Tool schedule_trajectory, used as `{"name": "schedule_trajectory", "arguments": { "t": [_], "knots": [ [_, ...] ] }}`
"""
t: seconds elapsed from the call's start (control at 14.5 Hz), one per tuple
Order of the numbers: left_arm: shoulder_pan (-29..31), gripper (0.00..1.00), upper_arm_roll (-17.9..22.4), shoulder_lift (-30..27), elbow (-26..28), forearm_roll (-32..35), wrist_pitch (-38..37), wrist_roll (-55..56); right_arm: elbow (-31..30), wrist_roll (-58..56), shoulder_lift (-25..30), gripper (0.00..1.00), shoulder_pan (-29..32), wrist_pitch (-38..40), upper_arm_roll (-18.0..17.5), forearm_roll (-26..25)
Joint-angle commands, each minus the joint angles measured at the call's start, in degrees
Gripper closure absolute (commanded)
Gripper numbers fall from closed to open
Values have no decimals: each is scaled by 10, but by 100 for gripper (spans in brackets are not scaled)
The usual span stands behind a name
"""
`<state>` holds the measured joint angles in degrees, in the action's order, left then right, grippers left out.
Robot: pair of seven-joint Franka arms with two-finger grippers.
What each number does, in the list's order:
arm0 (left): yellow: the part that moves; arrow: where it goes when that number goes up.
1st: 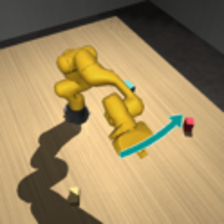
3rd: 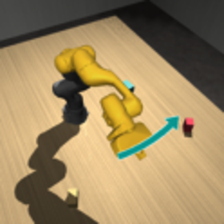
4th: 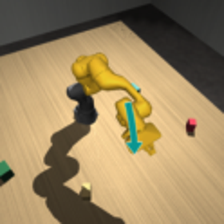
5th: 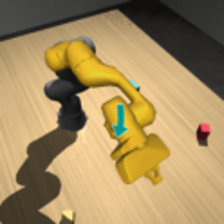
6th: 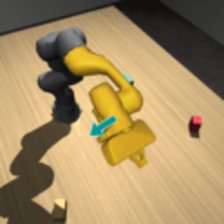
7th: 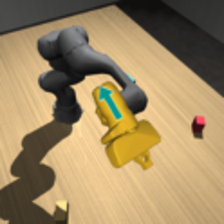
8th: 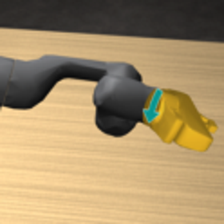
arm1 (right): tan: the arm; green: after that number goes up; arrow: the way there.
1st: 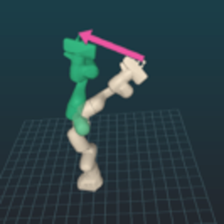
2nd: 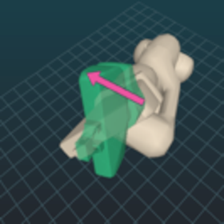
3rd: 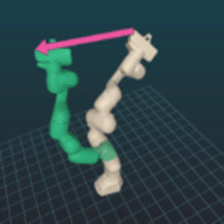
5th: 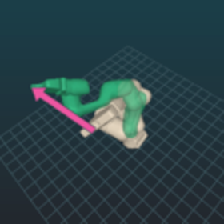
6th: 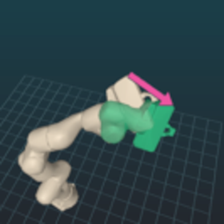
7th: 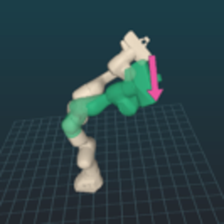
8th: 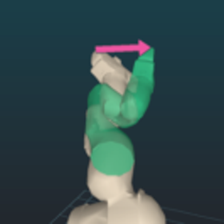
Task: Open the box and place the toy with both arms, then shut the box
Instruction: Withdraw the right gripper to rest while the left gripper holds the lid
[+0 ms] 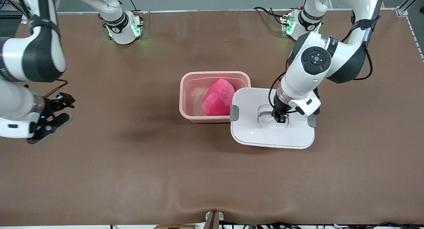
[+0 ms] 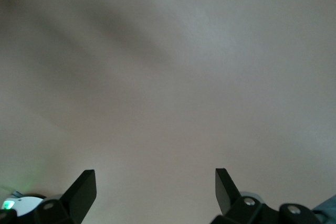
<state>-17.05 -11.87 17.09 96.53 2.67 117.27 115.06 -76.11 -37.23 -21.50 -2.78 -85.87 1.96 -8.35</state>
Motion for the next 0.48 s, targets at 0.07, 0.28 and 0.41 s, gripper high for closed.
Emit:
{"name": "schedule_trajectory", "arguments": {
  "t": [0.07, 0.28, 0.41],
  "knots": [
    [-19, 100, -10, 5, -13, -7, 0, 32, -156, 71, 106, 0, 56, -60, -13, 30],
    [-39, 100, -10, 10, -16, -5, 1, 57, -215, 138, 154, 0, 66, -60, -13, 54],
    [-51, 100, -10, 11, -21, -7, 1, 69, -250, 194, 190, 0, 62, -64, -15, 54]
  ]
}}
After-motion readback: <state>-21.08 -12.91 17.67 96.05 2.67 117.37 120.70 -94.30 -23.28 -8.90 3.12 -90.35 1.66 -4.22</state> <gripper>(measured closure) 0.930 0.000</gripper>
